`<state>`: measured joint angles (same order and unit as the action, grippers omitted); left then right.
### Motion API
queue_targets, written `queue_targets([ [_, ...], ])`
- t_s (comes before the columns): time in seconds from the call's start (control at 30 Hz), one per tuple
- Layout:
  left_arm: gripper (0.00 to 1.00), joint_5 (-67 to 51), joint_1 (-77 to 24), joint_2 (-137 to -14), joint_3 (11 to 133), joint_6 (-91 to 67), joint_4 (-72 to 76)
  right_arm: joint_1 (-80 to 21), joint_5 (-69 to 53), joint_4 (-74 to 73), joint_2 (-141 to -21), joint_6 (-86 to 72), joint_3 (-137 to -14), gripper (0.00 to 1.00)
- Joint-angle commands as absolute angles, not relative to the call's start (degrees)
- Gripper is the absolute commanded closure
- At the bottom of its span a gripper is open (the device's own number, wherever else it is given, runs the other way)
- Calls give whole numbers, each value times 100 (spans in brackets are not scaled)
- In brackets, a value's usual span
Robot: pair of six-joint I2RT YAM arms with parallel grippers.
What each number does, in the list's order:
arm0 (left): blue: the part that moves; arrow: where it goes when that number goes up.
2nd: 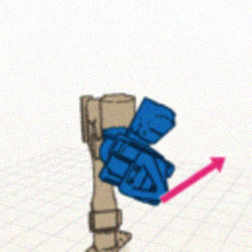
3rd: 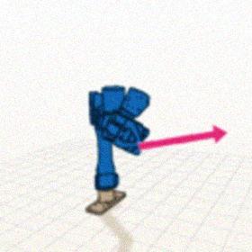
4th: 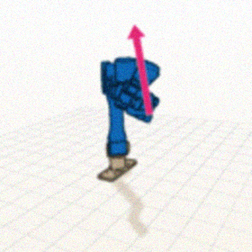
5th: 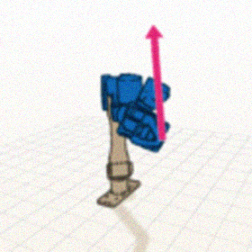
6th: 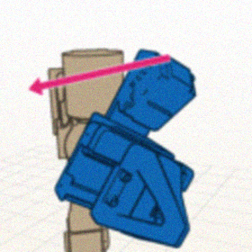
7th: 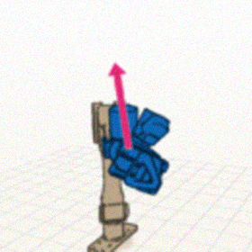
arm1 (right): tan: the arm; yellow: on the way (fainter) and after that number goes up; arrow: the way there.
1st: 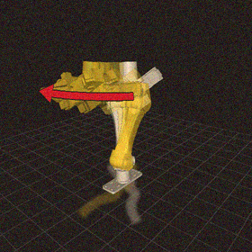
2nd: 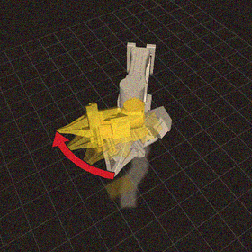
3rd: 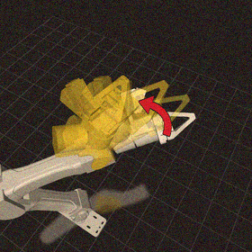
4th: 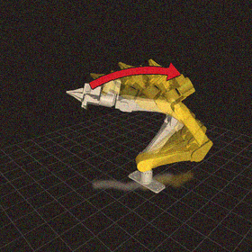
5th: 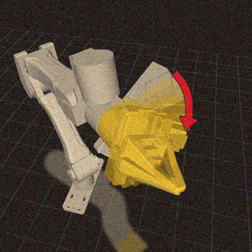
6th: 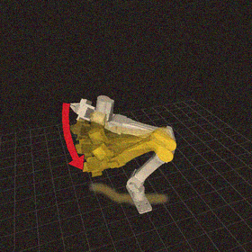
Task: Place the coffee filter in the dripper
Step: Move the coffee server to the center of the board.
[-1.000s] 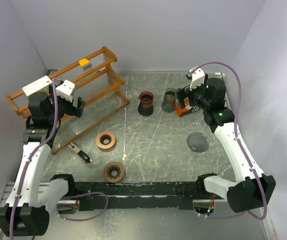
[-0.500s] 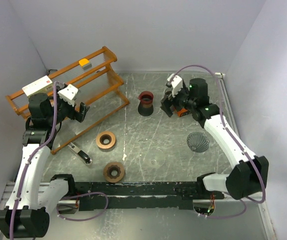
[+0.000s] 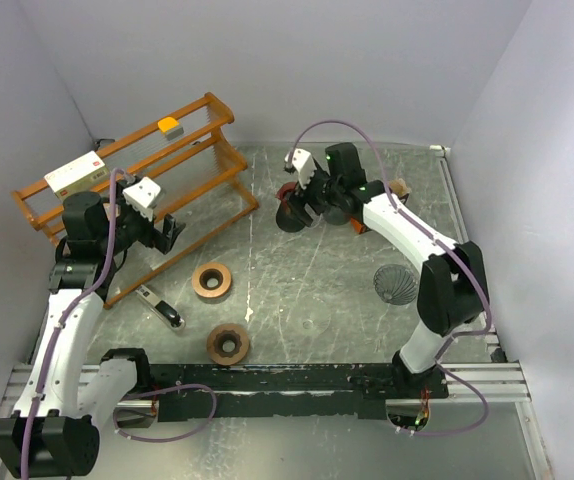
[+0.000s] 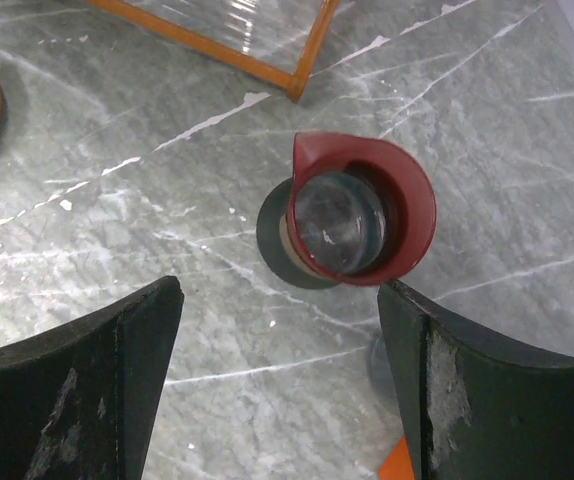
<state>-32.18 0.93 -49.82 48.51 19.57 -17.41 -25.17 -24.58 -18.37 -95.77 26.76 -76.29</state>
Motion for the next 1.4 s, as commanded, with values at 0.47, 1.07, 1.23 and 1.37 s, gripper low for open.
queue_targets([
  [0.47, 1, -3559, 156, -4758, 4744, 2029, -1685, -2748, -2127, -2950, -11079, 3544, -9147, 38],
  [1.07, 1, -3583, 158, -5219, 5121, 2766, -2350, -3226, -2424, -4217, -10561, 3983, -8997, 100],
  [1.23, 1, -3509, 155, -5291, 5177, 3083, -2751, -3555, -2344, -3956, -9893, 3646, -8370, 100],
  [1.37, 1, -3657, 154, -5266, 5099, 3161, -2885, -3949, -2087, -3707, -9498, 3372, -7962, 100],
])
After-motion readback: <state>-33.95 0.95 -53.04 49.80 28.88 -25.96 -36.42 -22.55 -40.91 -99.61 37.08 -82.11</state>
